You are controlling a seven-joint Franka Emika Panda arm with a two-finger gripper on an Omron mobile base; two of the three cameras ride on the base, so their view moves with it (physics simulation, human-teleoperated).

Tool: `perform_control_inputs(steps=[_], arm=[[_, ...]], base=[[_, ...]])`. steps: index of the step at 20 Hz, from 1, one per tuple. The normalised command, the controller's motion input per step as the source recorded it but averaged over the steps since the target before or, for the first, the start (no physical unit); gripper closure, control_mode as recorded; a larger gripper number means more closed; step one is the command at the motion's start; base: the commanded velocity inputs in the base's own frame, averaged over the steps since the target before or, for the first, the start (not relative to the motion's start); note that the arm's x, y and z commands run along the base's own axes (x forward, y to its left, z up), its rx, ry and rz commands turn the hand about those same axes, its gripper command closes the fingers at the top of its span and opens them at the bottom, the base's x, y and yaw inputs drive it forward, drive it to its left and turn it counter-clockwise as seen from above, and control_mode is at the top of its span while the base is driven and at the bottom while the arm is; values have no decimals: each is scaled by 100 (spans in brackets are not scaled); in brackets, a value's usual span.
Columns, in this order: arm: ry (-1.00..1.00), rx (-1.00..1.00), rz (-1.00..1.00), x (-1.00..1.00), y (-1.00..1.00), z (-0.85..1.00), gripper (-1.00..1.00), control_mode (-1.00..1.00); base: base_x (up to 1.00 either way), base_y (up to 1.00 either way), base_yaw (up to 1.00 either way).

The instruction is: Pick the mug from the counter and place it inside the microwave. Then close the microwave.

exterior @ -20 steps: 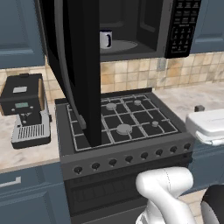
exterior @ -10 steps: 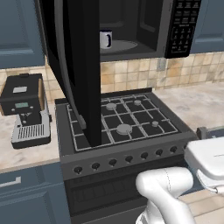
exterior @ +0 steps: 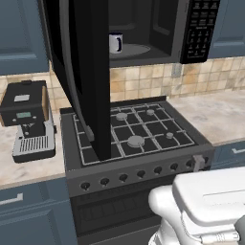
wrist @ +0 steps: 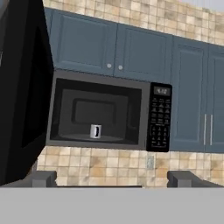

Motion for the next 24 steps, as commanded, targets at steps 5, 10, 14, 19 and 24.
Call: perform_control_inputs(steps=[5, 10, 14, 19, 24], arm=[[0, -5, -16, 0, 49, 0, -100, -100], [0, -8, -20, 0, 56, 0, -100, -100], [0, -6, -21, 1, 61, 0, -100, -100], [0, -7, -23, 43, 53, -4, -100, -100], [0, -5, -21, 69, 37, -1, -100, -100]], base=[[0, 0, 0], [0, 0, 0], [0, 0, 0], [0, 0, 0], [0, 0, 0]])
